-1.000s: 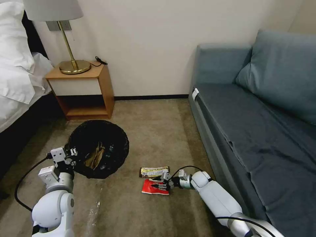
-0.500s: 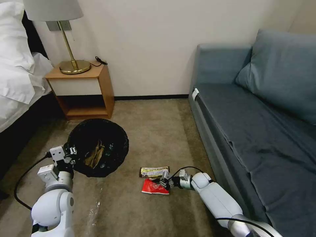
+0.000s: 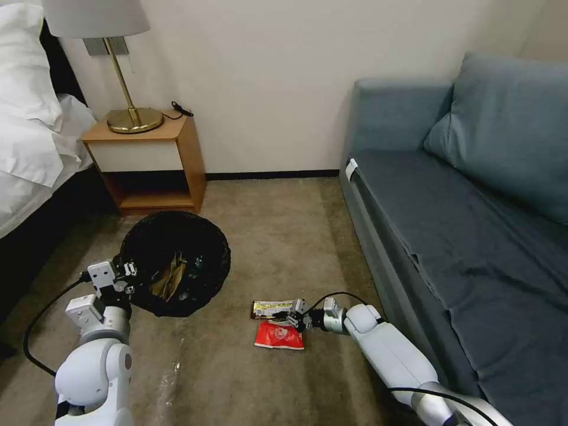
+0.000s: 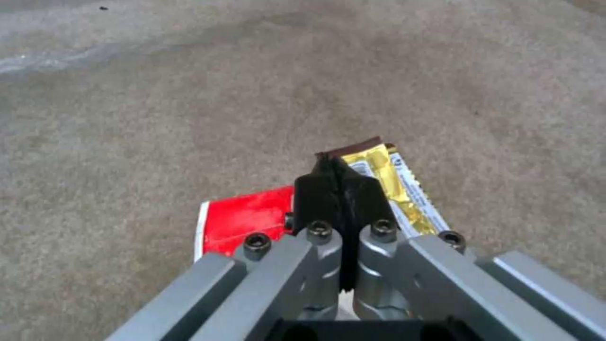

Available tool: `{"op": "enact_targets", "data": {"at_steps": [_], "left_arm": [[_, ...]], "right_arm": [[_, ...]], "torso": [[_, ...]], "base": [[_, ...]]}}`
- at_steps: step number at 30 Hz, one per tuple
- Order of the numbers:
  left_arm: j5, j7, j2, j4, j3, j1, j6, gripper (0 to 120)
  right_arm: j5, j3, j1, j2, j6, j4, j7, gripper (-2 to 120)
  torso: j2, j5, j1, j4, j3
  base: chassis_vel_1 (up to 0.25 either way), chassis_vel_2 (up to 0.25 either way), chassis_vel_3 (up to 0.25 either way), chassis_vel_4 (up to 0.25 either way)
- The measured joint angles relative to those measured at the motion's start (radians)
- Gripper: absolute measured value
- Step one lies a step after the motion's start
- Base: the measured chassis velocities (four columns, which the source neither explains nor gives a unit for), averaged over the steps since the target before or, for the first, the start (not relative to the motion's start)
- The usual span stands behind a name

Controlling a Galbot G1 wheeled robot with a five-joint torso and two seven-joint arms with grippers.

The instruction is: Pick up the trash bin, then pick up the garbage on the floor and place it into the trash bin.

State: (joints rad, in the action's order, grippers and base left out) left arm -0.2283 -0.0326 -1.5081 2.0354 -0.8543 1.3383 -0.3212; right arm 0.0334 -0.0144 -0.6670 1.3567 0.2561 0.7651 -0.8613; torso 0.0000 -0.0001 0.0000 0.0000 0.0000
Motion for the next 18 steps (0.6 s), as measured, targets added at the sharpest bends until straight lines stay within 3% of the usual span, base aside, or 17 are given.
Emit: {"op": "enact_targets", "data": {"at_steps": [2,7,11,13,18], "left_arm": [[0.000,0.000,0.000,-0.001,0.000,0.000,0.000,4],[0.000,0.000,0.000,-0.002,0.001,-0.001,0.001,4],[0.000,0.000,-0.001,-0.002,0.001,-0.001,0.001,4],[0.001,0.000,-0.002,-0.002,0.002,-0.001,0.001,4],[0.003,0.000,-0.006,-0.002,0.004,0.004,0.003,4]], "right_arm": [[0.000,-0.003,-0.001,-0.001,-0.002,0.001,0.000,1],[-0.032,-0.049,-0.005,-0.008,-0.004,-0.006,0.000,26],[-0.043,-0.062,-0.006,-0.010,-0.001,-0.010,0.001,33],[-0.059,-0.073,-0.006,-0.010,0.002,-0.018,0.004,46],[-0.074,-0.075,-0.004,-0.005,0.004,-0.031,0.006,61]], "torso": [[0.000,0.0001,0.000,0.0000,0.000],[0.000,0.0001,0.000,0.0001,0.000],[0.000,0.0001,0.000,0.0000,0.000],[0.000,0.0001,0.000,0.0000,0.000],[0.000,0.0001,0.000,0.0000,0.000]], "base": [[0.000,0.000,0.000,0.000],[0.000,0.000,0.000,0.000],[0.000,0.000,0.000,0.000],[0.000,0.000,0.000,0.000],[0.000,0.000,0.000,0.000]]}}
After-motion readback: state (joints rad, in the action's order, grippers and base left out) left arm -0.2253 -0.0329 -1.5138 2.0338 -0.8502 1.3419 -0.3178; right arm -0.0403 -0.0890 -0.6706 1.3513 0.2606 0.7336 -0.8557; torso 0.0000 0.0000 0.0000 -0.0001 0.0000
